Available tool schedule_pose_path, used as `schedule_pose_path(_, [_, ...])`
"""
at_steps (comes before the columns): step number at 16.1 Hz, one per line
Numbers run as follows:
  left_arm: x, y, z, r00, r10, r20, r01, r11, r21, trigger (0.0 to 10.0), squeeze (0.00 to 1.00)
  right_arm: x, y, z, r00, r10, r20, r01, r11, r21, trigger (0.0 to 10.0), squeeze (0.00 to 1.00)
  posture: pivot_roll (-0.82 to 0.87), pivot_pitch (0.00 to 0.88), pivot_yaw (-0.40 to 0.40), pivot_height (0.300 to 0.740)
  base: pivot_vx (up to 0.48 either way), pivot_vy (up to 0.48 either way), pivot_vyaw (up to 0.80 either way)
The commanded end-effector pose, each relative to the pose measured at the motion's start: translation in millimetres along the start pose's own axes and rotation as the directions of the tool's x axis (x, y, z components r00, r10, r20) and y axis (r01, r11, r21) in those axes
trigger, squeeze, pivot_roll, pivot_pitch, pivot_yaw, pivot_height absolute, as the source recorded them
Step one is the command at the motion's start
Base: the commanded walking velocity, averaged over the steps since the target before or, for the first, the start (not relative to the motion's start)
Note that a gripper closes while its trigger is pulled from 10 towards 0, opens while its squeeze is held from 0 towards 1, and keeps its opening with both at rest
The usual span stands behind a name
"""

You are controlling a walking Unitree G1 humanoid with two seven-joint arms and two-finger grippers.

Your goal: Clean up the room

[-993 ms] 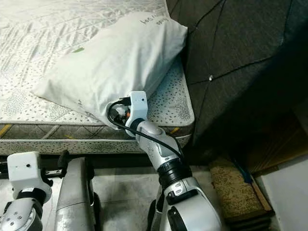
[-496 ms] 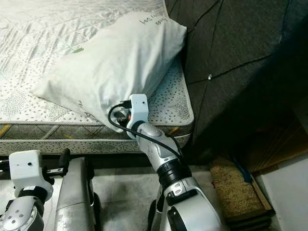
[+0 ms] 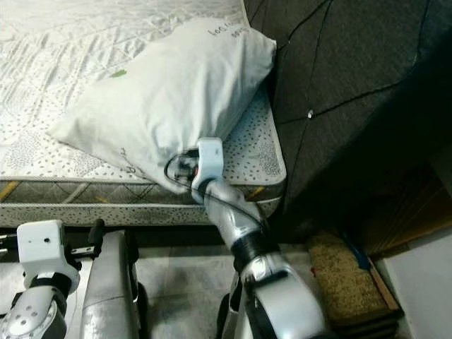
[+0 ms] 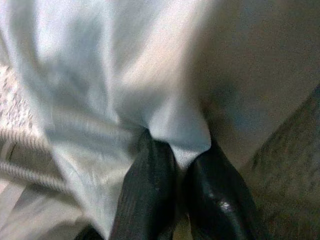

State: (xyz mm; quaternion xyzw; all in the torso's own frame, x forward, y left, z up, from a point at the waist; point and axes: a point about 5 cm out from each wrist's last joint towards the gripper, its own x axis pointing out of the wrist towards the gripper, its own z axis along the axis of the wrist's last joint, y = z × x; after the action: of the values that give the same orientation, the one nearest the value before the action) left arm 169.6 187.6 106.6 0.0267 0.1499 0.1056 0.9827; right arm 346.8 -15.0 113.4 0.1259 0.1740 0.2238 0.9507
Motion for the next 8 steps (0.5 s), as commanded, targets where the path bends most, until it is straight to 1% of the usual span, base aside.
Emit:
schedule_pose_path(1, [0.9, -0.9, -3, 1.000, 0.001, -0.011, -0.001, 1.000, 0.007, 10.0, 0.00, 8.9, 27.6, 32, 0.993, 0.040, 0.113, -0.043, 0.999, 0.023, 0.0, 0.00, 0.16, 0.076, -0.139, 0.536, 0.000, 0.000, 0.00])
schedule_pose_path(3, [6.6, -2.6, -4, 1.000, 0.000, -0.006, 0.000, 1.000, 0.007, 10.0, 0.00, 6.5, -13.8, 77, 0.969, -0.088, 0.232, 0.090, 0.996, 0.002, 0.0, 0.00, 0.15, 0.049, -0.139, 0.536, 0.000, 0.000, 0.00])
schedule_pose_path(4, [9.1, -3.3, -4, 1.000, 0.000, -0.002, 0.000, 1.000, 0.005, 10.0, 0.00, 3.4, -27.2, 93, 0.953, -0.129, 0.276, 0.133, 0.991, 0.001, 0.0, 0.00, 0.14, 0.043, -0.139, 0.536, 0.000, 0.000, 0.00])
schedule_pose_path(5, [14.9, -4.5, -3, 1.000, 0.002, 0.011, -0.002, 1.000, 0.001, 10.0, 0.00, -4.2, -48.0, 120, 0.917, -0.192, 0.349, 0.203, 0.979, 0.006, 0.0, 0.00, 0.13, 0.014, -0.138, 0.536, 0.000, 0.000, 0.00])
schedule_pose_path(7, [22.7, -7.2, 0, 1.000, 0.003, 0.031, -0.002, 1.000, -0.005, 10.0, 0.00, -16.1, -69.6, 146, 0.868, -0.261, 0.421, 0.281, 0.960, 0.016, 0.0, 0.00, 0.12, 0.000, -0.134, 0.536, 0.000, 0.000, 0.00])
schedule_pose_path(8, [29.0, -10.3, 3, 0.999, -0.003, 0.048, 0.004, 1.000, -0.010, 10.0, 0.00, -29.0, -87.4, 168, 0.814, -0.318, 0.487, 0.343, 0.938, 0.040, 0.0, 0.00, 0.11, 0.000, -0.129, 0.536, 0.000, 0.000, 0.00])
